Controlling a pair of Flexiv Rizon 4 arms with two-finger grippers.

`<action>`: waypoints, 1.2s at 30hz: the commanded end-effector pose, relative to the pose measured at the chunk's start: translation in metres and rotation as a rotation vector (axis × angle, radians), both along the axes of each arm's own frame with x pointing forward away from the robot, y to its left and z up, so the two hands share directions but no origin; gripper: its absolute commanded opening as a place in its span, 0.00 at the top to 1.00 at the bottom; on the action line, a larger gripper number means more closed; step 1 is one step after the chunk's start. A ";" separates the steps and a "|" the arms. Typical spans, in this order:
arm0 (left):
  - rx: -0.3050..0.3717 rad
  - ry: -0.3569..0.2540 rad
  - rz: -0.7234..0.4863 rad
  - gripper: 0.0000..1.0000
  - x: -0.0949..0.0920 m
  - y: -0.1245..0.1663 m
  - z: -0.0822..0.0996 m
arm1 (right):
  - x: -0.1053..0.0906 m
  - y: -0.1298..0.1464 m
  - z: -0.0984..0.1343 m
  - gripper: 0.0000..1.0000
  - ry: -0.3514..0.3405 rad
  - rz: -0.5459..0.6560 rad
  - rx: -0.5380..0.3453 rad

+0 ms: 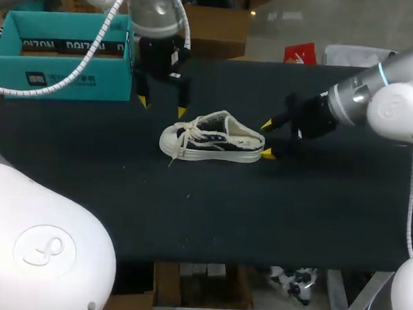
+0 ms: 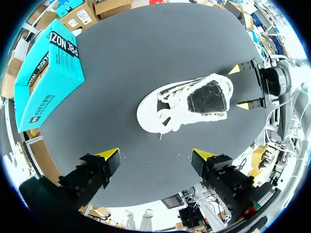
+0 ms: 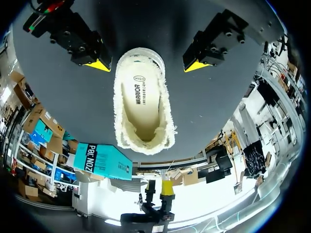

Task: Open the shoe tongue, take the insole out of the shoe, put the insole back into the shoe, and pack the shoe into the shoebox

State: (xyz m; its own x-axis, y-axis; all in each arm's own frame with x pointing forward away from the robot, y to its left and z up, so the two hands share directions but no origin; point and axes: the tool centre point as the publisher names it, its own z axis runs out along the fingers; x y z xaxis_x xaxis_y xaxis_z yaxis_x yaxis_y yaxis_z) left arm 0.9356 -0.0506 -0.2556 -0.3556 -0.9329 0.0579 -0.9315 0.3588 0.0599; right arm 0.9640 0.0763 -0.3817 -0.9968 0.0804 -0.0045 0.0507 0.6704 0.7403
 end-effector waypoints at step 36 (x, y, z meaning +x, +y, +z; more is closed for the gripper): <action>-0.027 0.019 0.027 0.00 0.004 -0.025 -0.019 | 0.018 0.034 -0.043 0.00 0.020 -0.005 0.144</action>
